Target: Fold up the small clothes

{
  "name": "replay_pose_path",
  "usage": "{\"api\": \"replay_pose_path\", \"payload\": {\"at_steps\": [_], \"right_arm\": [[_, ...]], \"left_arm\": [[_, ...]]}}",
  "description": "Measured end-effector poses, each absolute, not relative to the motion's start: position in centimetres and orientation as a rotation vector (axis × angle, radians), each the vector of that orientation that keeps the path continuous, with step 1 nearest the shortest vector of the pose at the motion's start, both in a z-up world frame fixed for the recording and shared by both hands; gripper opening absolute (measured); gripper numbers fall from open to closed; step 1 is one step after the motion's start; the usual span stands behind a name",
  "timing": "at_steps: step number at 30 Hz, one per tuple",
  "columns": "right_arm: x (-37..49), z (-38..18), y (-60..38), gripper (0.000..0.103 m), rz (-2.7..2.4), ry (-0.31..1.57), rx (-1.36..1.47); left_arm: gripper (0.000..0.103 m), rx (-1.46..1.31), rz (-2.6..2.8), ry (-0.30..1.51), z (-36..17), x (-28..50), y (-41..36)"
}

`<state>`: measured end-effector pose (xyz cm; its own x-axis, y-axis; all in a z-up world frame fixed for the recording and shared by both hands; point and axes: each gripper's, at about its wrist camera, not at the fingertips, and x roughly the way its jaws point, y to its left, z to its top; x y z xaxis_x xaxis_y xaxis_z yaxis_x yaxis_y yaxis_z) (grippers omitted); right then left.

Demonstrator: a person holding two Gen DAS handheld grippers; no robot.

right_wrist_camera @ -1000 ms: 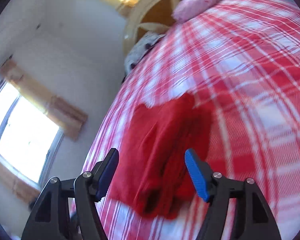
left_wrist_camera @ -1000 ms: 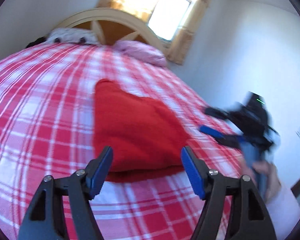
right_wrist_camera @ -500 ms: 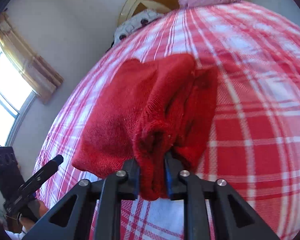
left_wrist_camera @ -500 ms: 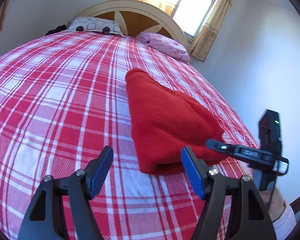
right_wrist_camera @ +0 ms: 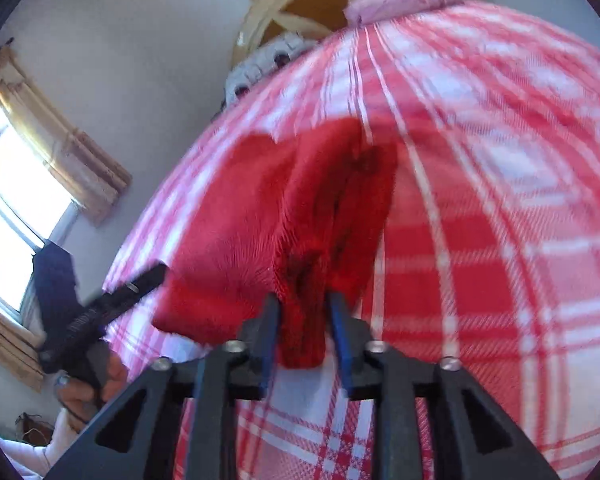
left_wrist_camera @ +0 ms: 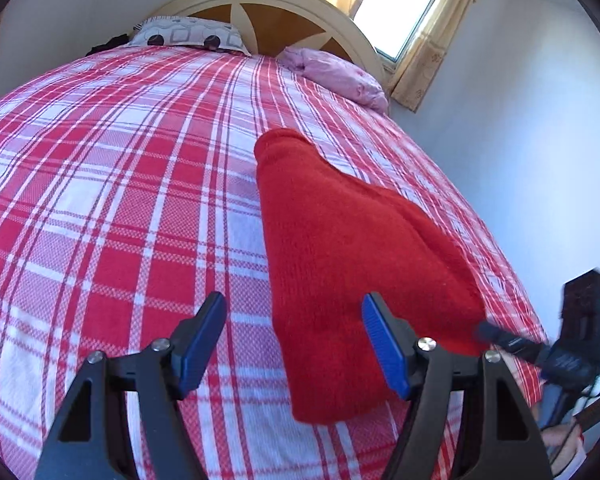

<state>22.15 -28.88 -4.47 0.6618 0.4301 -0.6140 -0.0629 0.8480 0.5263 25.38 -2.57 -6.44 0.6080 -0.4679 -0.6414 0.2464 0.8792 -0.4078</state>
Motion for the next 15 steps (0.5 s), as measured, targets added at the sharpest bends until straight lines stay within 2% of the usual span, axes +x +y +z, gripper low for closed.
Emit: {"api": "replay_pose_path", "payload": {"at_steps": [1, 2, 6, 11, 12, 13, 15], "right_arm": [[22.6, -3.7, -29.5, 0.077, 0.272, 0.771, 0.506], [23.2, -3.0, -29.9, 0.081, 0.252, 0.744, 0.509], [29.1, -2.4, -29.5, 0.081, 0.216, 0.766, 0.434], [36.7, -5.5, -28.1, 0.08, 0.197, 0.879, 0.369], [37.6, -6.1, -27.5, 0.061, 0.209, 0.908, 0.345], [38.3, -6.7, -26.8, 0.02, 0.205, 0.938, 0.309], [38.3, -6.6, -25.6, 0.018, 0.18, 0.939, 0.234]], "left_arm": [[0.073, -0.296, -0.42, 0.824, -6.7, 25.6, -2.7], [0.073, -0.298, -0.427, 0.832, -6.9, 25.8, -2.8], [0.073, -0.286, -0.444, 0.854, -7.7, 25.7, -4.1], [0.073, -0.264, -0.463, 0.868, -8.1, 25.3, -5.0], [0.073, -0.265, -0.463, 0.869, -8.2, 25.2, -5.0], [0.073, -0.268, -0.463, 0.872, -8.2, 25.3, -4.9], [0.074, -0.273, -0.464, 0.878, -8.3, 25.3, -5.0]]}}
